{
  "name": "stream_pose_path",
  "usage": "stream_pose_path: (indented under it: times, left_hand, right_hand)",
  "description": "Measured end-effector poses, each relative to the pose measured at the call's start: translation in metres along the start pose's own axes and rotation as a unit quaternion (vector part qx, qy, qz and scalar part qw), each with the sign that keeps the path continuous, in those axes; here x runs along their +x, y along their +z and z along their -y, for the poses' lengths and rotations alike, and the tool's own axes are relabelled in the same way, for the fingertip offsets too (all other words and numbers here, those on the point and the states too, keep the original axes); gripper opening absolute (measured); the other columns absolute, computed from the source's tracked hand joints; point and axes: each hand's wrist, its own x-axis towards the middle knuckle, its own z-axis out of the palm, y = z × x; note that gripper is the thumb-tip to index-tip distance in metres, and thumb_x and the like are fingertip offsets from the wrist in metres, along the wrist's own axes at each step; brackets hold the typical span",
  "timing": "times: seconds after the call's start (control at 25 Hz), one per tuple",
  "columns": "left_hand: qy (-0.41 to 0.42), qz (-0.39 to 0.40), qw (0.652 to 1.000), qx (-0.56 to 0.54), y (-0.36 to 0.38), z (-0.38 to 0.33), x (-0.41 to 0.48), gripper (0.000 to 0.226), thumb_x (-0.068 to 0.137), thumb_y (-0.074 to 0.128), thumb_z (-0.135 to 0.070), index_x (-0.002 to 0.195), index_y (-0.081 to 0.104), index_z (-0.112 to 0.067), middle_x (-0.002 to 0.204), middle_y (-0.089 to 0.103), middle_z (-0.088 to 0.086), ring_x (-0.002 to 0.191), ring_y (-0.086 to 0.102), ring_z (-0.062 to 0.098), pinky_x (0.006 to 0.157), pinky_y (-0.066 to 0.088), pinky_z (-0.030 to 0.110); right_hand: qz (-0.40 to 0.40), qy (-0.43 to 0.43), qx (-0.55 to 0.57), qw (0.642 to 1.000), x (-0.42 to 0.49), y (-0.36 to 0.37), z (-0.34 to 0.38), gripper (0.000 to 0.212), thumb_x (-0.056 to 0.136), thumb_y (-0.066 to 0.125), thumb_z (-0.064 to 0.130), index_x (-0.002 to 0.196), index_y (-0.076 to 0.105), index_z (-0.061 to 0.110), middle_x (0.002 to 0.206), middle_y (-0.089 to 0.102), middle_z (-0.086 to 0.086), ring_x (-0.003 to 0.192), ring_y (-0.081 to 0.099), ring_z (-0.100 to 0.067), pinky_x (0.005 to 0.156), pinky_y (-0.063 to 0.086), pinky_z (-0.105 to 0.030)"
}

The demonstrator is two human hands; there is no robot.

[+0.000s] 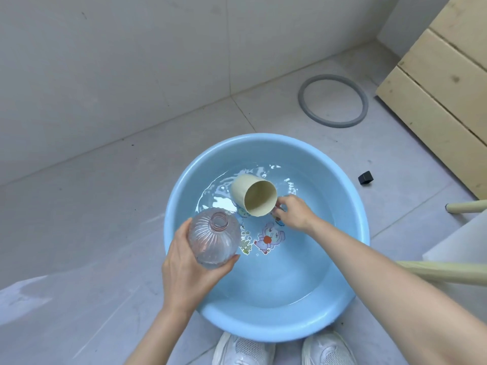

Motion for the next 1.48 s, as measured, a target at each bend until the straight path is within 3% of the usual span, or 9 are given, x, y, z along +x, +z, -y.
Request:
stream_pose_path:
  times: [0.16,0.28,0.4,0.64,0.76,0.88,1.0,1.2,1.48]
  left_hand:
    - [-0.001,-0.008,0.999,0.036,0.003,0.000,-0.001,0.105,0.046,0.063,-0.075,0.130,0.042,-0.015,0.125,0.059,-0.002,0.112,0.049,0.012,0.087,0.046,0.032]
    - [0.004,-0.013,0.999,0.049,0.004,0.000,-0.001,0.105,0.047,0.061,-0.076,0.129,0.041,-0.014,0.124,0.059,0.000,0.110,0.048,0.011,0.085,0.047,0.032]
    - [0.008,-0.015,0.998,0.056,0.005,0.003,-0.001,0.106,0.048,0.060,-0.076,0.130,0.041,-0.013,0.125,0.059,0.001,0.111,0.051,0.014,0.087,0.048,0.033]
    - [0.009,-0.027,0.999,0.040,0.005,0.004,-0.001,0.107,0.048,0.061,-0.076,0.131,0.043,-0.012,0.126,0.059,0.000,0.111,0.056,0.019,0.088,0.047,0.034]
    - [0.008,-0.030,0.999,0.030,0.005,0.005,-0.001,0.107,0.047,0.062,-0.076,0.131,0.042,-0.012,0.125,0.059,0.000,0.111,0.057,0.021,0.087,0.048,0.035]
    - [0.008,-0.032,0.999,0.026,0.006,0.008,-0.002,0.108,0.048,0.061,-0.076,0.132,0.042,-0.010,0.126,0.058,0.002,0.111,0.058,0.023,0.086,0.048,0.036]
    - [0.012,-0.033,0.999,0.017,0.005,0.009,-0.002,0.107,0.050,0.060,-0.076,0.132,0.043,-0.009,0.125,0.059,0.002,0.110,0.058,0.023,0.085,0.049,0.037]
    - [0.025,-0.041,0.999,0.001,0.005,0.011,-0.002,0.103,0.052,0.059,-0.076,0.130,0.043,-0.011,0.123,0.061,0.002,0.107,0.054,0.018,0.082,0.048,0.034]
    - [0.052,-0.041,0.998,0.003,0.010,0.018,-0.001,0.099,0.055,0.061,-0.072,0.128,0.043,-0.009,0.120,0.060,0.004,0.105,0.054,0.019,0.082,0.040,0.027]
  right_hand:
    - [0.034,0.052,0.160,0.985,-0.014,-0.004,0.014,0.019,0.094,0.058,0.026,0.084,0.060,0.010,0.089,0.061,-0.008,0.078,0.051,-0.024,0.073,0.043,-0.030]
    - [0.147,0.124,0.352,0.916,-0.029,-0.018,0.023,0.022,0.096,0.056,0.030,0.083,0.059,0.013,0.094,0.056,0.000,0.078,0.053,-0.020,0.078,0.052,-0.036]
    - [0.152,0.157,0.434,0.874,-0.044,-0.030,0.027,0.028,0.099,0.049,0.034,0.083,0.061,0.015,0.102,0.053,-0.004,0.089,0.057,-0.025,0.077,0.054,-0.033]
    - [-0.014,0.041,0.145,0.988,-0.058,-0.043,0.031,0.024,0.097,0.050,0.037,0.086,0.066,0.021,0.106,0.059,-0.002,0.089,0.054,-0.011,0.079,0.046,-0.024]
    - [-0.058,-0.060,-0.024,0.996,-0.069,-0.046,0.029,0.022,0.095,0.053,0.036,0.099,0.068,0.020,0.115,0.043,-0.003,0.108,0.050,-0.014,0.089,0.040,-0.028]
    - [-0.160,-0.231,-0.262,0.923,-0.077,-0.052,0.032,0.014,0.082,0.072,0.019,0.079,0.067,0.006,0.107,0.052,-0.019,0.091,0.058,-0.038,0.069,0.048,-0.039]
    - [-0.157,-0.272,-0.438,0.842,-0.080,-0.060,0.042,0.027,0.048,0.077,-0.004,0.060,0.054,0.000,0.087,0.057,-0.023,0.065,0.053,-0.033,0.051,0.032,-0.031]
    - [-0.219,-0.244,-0.488,0.809,-0.080,-0.084,0.053,0.020,0.059,0.073,0.001,0.063,0.054,0.000,0.081,0.053,-0.020,0.066,0.049,-0.032,0.053,0.027,-0.031]
    - [-0.218,-0.157,-0.393,0.880,-0.070,-0.072,0.052,0.030,0.065,0.079,0.018,0.065,0.055,0.001,0.075,0.047,-0.018,0.061,0.050,-0.033,0.046,0.025,-0.026]
